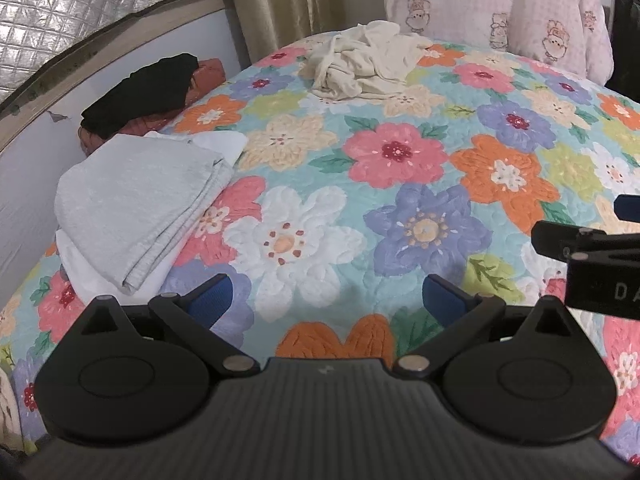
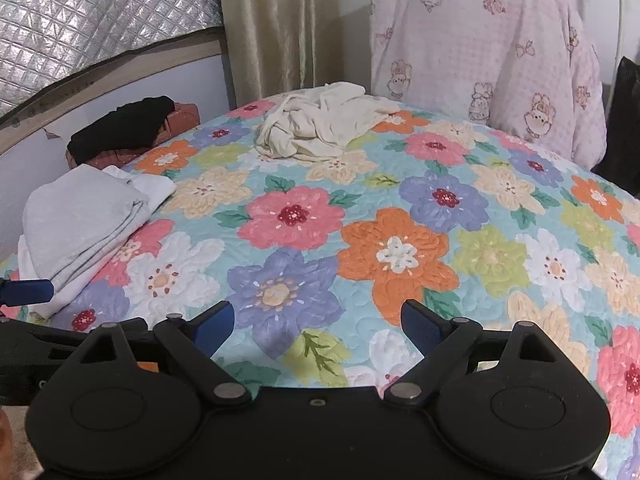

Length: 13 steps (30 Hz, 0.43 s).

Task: Fold clothes

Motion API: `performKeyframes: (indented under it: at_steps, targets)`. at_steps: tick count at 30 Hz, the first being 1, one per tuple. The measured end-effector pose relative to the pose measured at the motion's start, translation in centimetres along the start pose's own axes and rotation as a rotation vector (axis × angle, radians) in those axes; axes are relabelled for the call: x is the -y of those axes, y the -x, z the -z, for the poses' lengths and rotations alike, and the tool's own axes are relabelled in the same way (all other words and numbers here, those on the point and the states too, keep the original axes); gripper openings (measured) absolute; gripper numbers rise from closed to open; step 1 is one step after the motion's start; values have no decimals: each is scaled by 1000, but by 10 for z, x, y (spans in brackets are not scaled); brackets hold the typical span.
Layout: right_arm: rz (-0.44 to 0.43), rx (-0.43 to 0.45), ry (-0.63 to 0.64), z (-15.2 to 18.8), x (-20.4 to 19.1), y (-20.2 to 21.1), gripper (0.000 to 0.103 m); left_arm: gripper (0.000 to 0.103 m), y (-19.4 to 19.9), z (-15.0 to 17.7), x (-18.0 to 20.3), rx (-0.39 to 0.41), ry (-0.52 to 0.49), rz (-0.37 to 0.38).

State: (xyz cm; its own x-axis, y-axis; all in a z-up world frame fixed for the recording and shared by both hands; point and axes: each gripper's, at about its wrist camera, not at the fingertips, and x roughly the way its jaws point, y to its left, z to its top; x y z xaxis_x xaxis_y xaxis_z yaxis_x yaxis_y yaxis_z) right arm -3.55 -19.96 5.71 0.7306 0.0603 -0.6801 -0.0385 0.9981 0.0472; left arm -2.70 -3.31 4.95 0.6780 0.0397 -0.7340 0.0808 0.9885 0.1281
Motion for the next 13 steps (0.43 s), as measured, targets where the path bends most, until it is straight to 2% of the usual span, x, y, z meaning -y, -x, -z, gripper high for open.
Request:
performKeyframes:
  at_steps: [13]
  targets:
    - [-8,-29,-9,-2,1,-6,93,103,-12,4,2,-37,4,-4]
